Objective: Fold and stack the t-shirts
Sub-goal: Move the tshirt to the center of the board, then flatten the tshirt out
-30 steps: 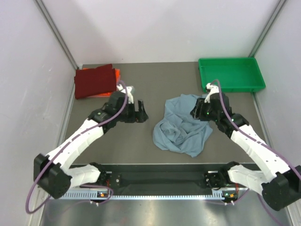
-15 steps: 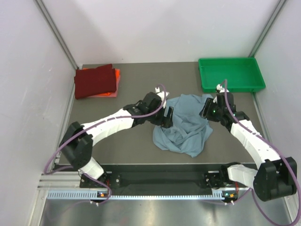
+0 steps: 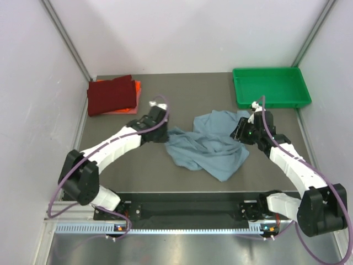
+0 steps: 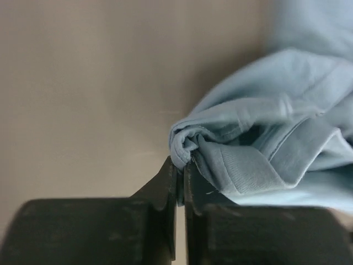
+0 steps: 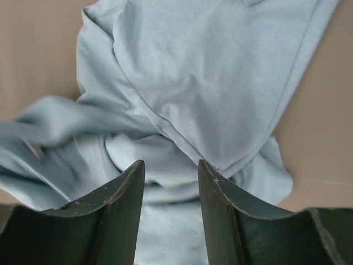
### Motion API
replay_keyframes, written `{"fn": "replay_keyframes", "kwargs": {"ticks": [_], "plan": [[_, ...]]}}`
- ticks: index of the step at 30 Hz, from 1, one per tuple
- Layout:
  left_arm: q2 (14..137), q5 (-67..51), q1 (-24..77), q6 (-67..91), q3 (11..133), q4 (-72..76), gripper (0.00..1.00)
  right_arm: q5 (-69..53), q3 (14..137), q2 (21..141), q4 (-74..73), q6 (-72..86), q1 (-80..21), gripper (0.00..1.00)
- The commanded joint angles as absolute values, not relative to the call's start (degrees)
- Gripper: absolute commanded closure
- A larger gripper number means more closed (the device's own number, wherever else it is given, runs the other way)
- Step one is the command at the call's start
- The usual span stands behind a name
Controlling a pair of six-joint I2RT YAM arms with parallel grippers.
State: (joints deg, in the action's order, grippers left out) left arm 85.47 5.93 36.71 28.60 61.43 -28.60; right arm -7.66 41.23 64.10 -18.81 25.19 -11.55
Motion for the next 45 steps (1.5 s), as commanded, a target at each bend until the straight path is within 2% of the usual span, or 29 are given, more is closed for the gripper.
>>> {"fn": "replay_keyframes", "kwargs": {"ticks": [1, 2, 3, 4, 6, 9, 12, 15, 19, 22, 23, 26, 29, 33, 40, 43, 44, 45], "plan": [[81.6, 13.2, 30.4, 31.6, 58.4, -35.8, 0.92, -10.0, 40.4, 65.4, -13.5, 27.3, -12.2, 0.57], [81.3, 14.3, 28.9, 32.3, 58.1, -36.6, 0.86, -10.0, 40.1, 65.8, -12.9, 27.8, -12.6, 0.57], [80.8, 15.4, 28.5, 33.2, 57.7, -37.2, 0.60, -9.9, 39.2, 66.2, -12.0, 28.5, -13.0, 0.57], [79.5, 16.3, 28.2, 34.8, 57.7, -37.6, 0.52, -9.1, 38.9, 66.5, -12.0, 28.7, -13.5, 0.57], [77.5, 16.7, 28.2, 34.9, 57.6, -36.6, 0.41, -9.1, 38.9, 67.8, -12.4, 28.7, -13.6, 0.57], [73.7, 11.6, 28.3, 29.7, 59.0, -33.3, 0.40, -8.5, 38.9, 67.4, -12.8, 28.4, -13.6, 0.57], [71.8, 5.9, 28.3, 23.0, 60.4, -28.4, 0.34, -8.5, 39.0, 66.5, -12.7, 28.1, -13.7, 0.56], [76.0, 7.3, 28.3, 21.2, 64.9, -30.0, 0.30, -9.0, 39.5, 67.4, -11.4, 28.5, -14.3, 0.55], [86.4, 13.1, 28.2, 23.5, 70.0, -36.0, 0.29, -8.6, 40.7, 70.6, -10.5, 28.3, -16.3, 0.54], [89.6, 12.8, 27.3, 25.0, 70.3, -35.4, 0.27, -7.3, 43.2, 73.4, -12.0, 27.2, -16.3, 0.48], [90.3, 10.8, 26.4, 25.8, 70.4, -34.3, 0.27, -7.0, 45.1, 74.4, -12.5, 27.4, -16.3, 0.44], [92.3, 5.6, 26.2, 27.2, 70.8, -32.5, 0.27, -7.1, 48.8, 76.2, -13.2, 29.0, -16.3, 0.39], [94.6, 7.3, 26.3, 27.4, 71.5, -33.6, 0.27, -2.8, 54.6, 79.9, -15.9, 28.5, -15.9, 0.36], [96.0, 9.4, 26.2, 26.0, 71.5, -34.5, 0.26, 3.0, 59.7, 84.3, -18.5, 25.7, -14.2, 0.37], [98.7, 6.9, 26.2, 25.4, 71.1, -34.2, 0.31, 1.7, 58.5, 90.2, -17.1, 27.7, -14.6, 0.38], [99.8, 5.9, 26.2, 25.3, 72.0, -33.8, 0.46, 1.2, 58.3, 92.3, -15.8, 27.2, -14.7, 0.37], [100.1, 5.6, 26.2, 25.3, 72.8, -33.8, 0.68, 0.9, 59.7, 92.9, -15.0, 26.9, -14.8, 0.37], [100.4, 5.4, 26.2, 25.5, 73.0, -33.8, 0.77, 0.2, 60.5, 93.3, -14.2, 26.4, -14.9, 0.38]]}}
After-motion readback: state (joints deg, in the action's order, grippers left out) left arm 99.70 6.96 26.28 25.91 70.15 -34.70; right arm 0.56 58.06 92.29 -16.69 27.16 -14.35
